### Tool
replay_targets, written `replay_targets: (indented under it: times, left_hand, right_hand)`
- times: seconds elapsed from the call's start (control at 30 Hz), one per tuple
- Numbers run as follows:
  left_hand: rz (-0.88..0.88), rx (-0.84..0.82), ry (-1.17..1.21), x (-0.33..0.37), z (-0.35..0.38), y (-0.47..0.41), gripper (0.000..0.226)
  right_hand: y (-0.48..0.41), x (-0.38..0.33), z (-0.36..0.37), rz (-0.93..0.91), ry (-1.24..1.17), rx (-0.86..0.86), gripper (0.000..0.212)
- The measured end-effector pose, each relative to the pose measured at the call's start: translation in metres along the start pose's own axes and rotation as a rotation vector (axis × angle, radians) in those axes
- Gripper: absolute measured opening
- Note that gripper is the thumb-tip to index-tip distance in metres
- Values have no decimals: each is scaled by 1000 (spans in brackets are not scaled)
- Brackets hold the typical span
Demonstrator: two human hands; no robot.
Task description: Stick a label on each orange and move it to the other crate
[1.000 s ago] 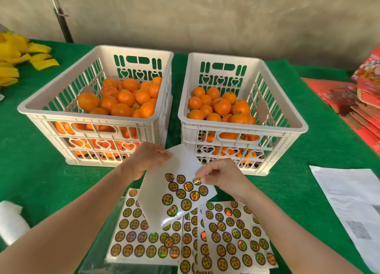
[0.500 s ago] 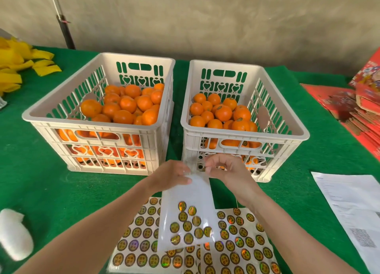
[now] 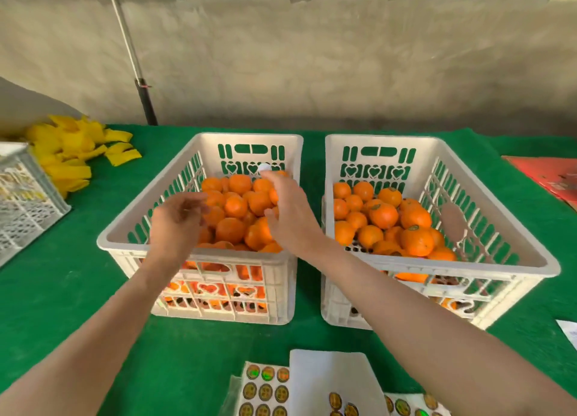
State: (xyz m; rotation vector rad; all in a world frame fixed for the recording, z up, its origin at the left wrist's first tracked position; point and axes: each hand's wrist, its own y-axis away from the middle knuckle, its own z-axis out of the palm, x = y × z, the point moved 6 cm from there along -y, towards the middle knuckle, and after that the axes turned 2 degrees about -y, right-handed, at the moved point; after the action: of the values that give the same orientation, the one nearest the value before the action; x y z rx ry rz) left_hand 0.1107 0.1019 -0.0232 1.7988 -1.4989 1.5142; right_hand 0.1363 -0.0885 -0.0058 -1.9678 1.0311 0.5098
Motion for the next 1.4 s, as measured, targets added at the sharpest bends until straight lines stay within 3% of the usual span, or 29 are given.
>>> replay_targets:
  times: [0.1,0.17,0.23,0.3,0.37,0.5,0.57,0.67,0.73,0.8,0.87,1.0,1.07,1.17,1.4]
  left_hand:
    - [-115,-24,-161,-35,-13,-39,30]
    - [-90,-137,-352,-48,-9,-59,20]
    - [-60,-463,-589,-58,15,-66,6]
    - [-87,-838,-836,-68,39,-56,17]
    - [-183,-1030,-968,-76,51,-45,31]
    - [-171,-1074,-1076,-76,55,-43,30]
    - [-153,-1021,-945,-74,52,-52,30]
    - [-472,-798,-121,-65,37,-60,30]
    - [-622,-761,371,-50,33,-52,63]
    - [-631,-811,633,-29,37,-39,89]
    - [-574,-858,811,-5,43,-26,100]
    - [-484,-875,1144,30,58,5,71]
    - [-519,-882,1271,38,68,24,70]
    - [-582,-942,1319,49,81,52,91]
    - [-594,-1051,918,70,96,94,92]
  right_hand:
    - [-26,12,38,13,189,-95,59]
    - [-34,27,54,68,301,-183,70]
    - [-36,41,61,127,374,-252,78]
    - [-36,48,63,143,432,-282,80]
    - [-36,49,63,125,433,-278,79]
    - [-36,46,59,105,355,-244,77]
    - [-35,42,53,104,275,-189,75]
    - [-32,36,41,111,127,-65,72]
    - [-28,37,30,187,-26,14,75]
    - [-21,35,23,246,-207,33,81]
    - [-11,28,18,249,-353,-1,92]
    - [13,5,2,198,-470,-12,106]
    - [26,-2,-10,186,-467,13,108]
    - [46,-6,-32,177,-433,54,109]
    - [79,-5,-75,129,-340,-19,109]
